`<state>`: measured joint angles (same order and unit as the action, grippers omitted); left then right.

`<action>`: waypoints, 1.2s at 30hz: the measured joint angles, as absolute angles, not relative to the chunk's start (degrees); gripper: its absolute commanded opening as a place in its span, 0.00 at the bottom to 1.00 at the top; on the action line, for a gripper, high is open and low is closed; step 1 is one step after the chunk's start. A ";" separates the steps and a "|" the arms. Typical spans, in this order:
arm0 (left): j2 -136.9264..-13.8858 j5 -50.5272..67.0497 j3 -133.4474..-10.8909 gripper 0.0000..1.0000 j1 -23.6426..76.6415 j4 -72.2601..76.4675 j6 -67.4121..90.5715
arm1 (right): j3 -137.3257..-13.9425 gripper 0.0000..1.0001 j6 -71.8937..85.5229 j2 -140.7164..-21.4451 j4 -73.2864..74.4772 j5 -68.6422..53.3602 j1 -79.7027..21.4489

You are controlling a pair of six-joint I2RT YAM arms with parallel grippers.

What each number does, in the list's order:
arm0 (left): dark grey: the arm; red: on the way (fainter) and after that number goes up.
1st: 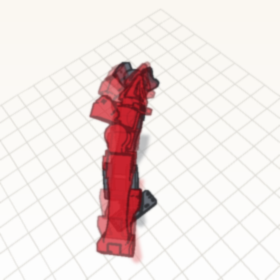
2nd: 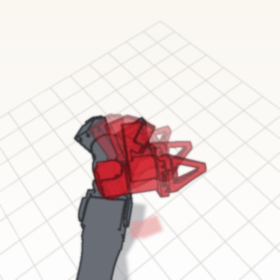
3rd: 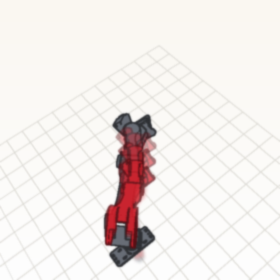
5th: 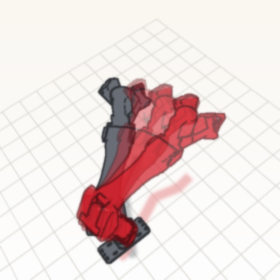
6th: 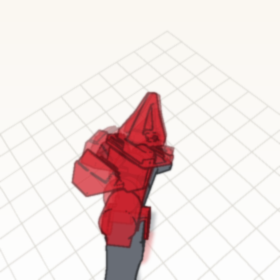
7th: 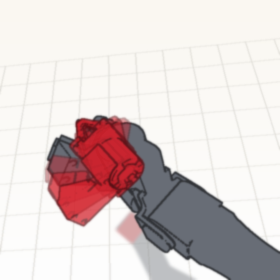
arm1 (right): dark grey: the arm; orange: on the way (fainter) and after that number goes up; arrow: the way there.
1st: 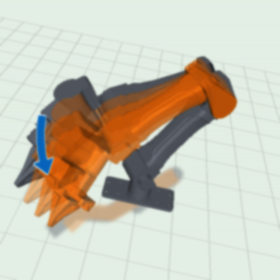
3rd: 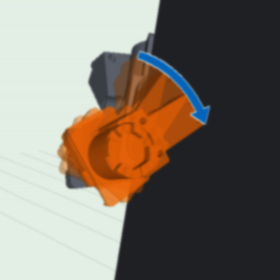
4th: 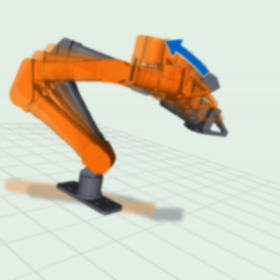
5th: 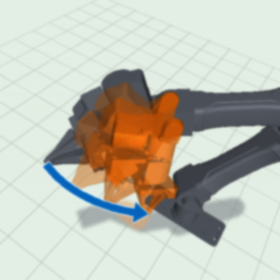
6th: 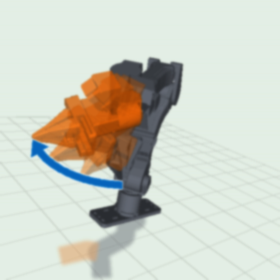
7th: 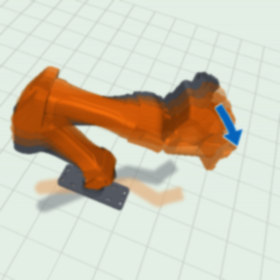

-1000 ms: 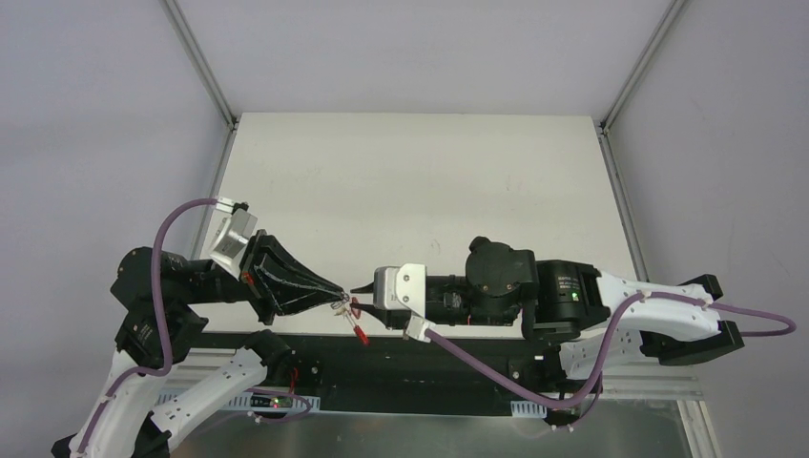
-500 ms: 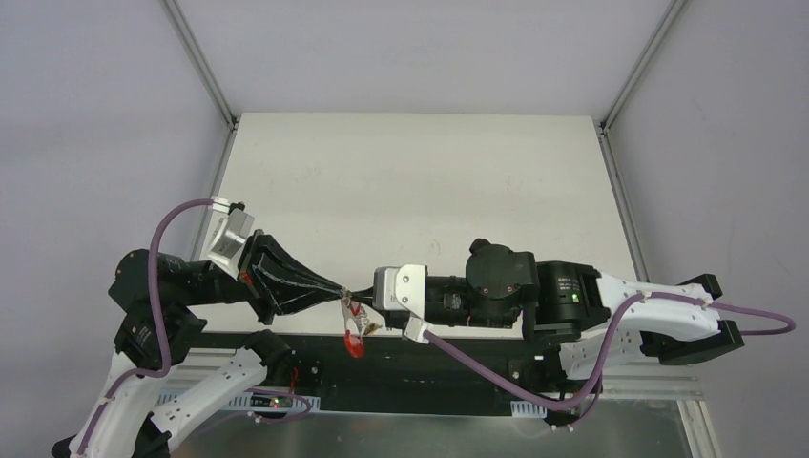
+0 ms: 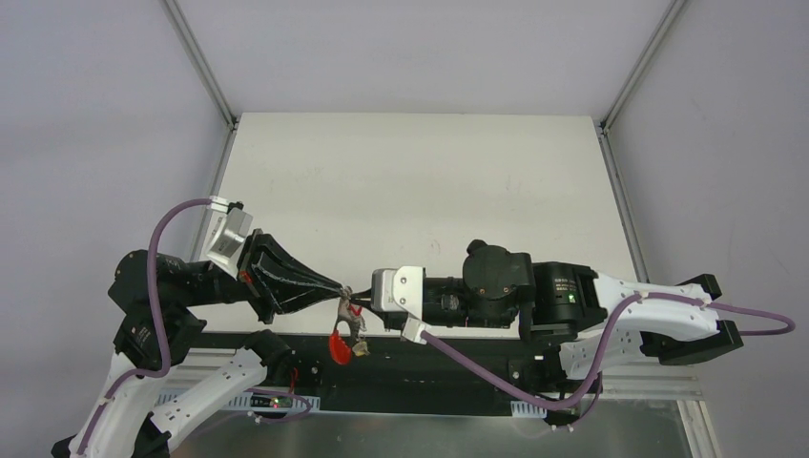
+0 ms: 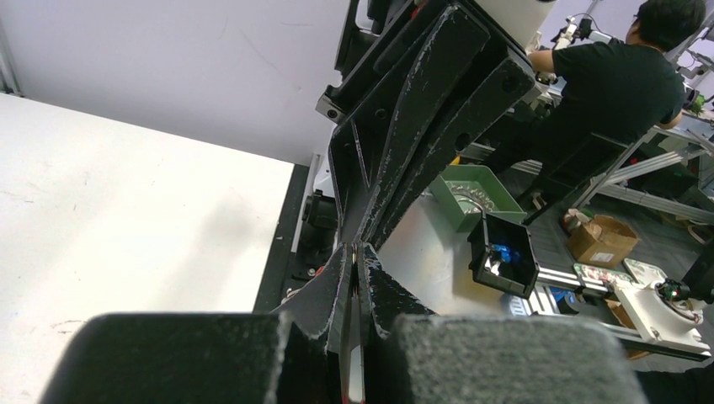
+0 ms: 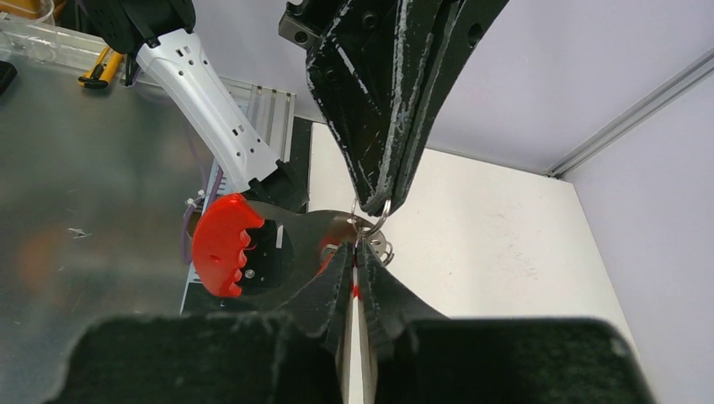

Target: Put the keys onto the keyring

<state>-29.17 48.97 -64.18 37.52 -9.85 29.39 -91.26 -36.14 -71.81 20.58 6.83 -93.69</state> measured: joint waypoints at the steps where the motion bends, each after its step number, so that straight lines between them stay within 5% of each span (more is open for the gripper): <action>1: -29.17 48.95 -64.18 0.00 37.52 -9.85 29.39 | -91.26 0.17 -36.03 -71.81 20.56 6.76 -93.69; 8: -28.97 48.18 -64.12 0.00 37.52 -9.61 29.36 | -89.86 0.38 -35.07 -71.16 20.01 6.90 -93.69; 36: -33.63 30.92 -62.94 0.00 37.52 -11.92 26.33 | -75.57 0.71 -25.50 -58.02 16.23 18.74 -93.69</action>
